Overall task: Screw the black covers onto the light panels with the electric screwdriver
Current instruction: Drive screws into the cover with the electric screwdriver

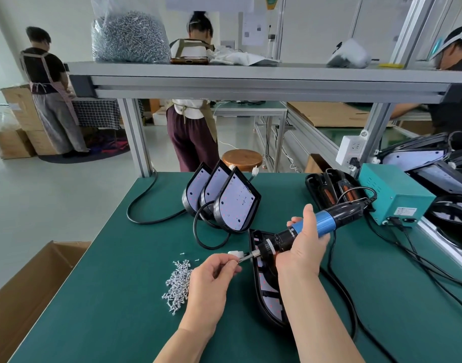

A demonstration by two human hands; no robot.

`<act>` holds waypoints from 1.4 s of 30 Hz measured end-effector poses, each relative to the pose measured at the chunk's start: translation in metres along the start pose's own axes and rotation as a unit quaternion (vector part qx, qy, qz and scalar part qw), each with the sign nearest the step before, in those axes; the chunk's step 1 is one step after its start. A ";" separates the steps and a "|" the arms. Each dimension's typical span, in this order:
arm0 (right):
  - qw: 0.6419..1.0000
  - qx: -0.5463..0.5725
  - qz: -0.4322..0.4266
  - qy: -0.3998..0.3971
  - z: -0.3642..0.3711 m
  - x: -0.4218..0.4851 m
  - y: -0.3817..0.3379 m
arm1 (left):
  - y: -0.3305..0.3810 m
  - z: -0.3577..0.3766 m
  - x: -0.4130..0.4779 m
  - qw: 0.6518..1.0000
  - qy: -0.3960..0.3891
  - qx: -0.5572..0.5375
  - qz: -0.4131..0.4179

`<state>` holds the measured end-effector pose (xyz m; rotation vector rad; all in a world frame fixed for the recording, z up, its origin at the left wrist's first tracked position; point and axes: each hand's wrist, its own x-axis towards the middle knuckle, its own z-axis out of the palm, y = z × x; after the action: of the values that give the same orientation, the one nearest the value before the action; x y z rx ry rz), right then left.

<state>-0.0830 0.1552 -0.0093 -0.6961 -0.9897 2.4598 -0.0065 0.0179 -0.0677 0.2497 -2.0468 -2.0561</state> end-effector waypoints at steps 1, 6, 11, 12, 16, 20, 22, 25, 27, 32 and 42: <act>1.000 0.000 0.000 0.000 0.000 0.000 0.000 | 0.000 0.000 0.000 1.000 0.001 0.000 0.000; 1.000 -0.006 -0.004 0.002 -0.001 0.000 0.001 | 0.000 0.001 -0.001 1.000 0.004 0.004 0.003; 1.000 -0.005 -0.005 -0.002 -0.001 0.000 0.002 | 0.000 0.000 -0.001 1.000 -0.005 -0.004 0.011; 1.000 -0.008 -0.007 -0.002 -0.001 0.000 0.002 | 0.000 0.000 -0.001 1.000 -0.005 -0.008 0.013; 1.000 -0.014 -0.013 -0.006 -0.001 0.001 0.004 | 0.001 0.000 -0.002 0.999 -0.008 -0.027 0.018; 1.000 -0.013 -0.020 -0.018 -0.002 0.001 0.005 | 0.003 0.001 -0.004 0.999 -0.016 -0.026 0.028; 0.999 -0.018 -0.021 -0.021 -0.001 0.002 0.005 | 0.003 0.002 -0.004 0.999 -0.017 -0.013 0.036; 0.999 -0.025 -0.024 -0.023 0.000 0.002 0.005 | 0.002 0.002 -0.004 0.999 -0.016 -0.007 0.039; 0.999 -0.028 -0.028 -0.025 0.000 0.002 0.006 | 0.002 0.003 -0.004 0.999 -0.016 0.004 0.042; 0.999 -0.022 -0.028 -0.030 -0.002 0.003 0.007 | 0.002 0.002 -0.004 0.999 -0.021 0.007 0.046; 0.999 -0.008 -0.030 -0.028 -0.003 0.001 0.006 | -0.001 0.005 -0.002 0.998 -0.062 -0.006 0.028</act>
<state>-0.0831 0.1540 -0.0158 -0.5980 -1.0368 2.4345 -0.0063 0.0233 -0.0690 0.0631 -2.0863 -2.0976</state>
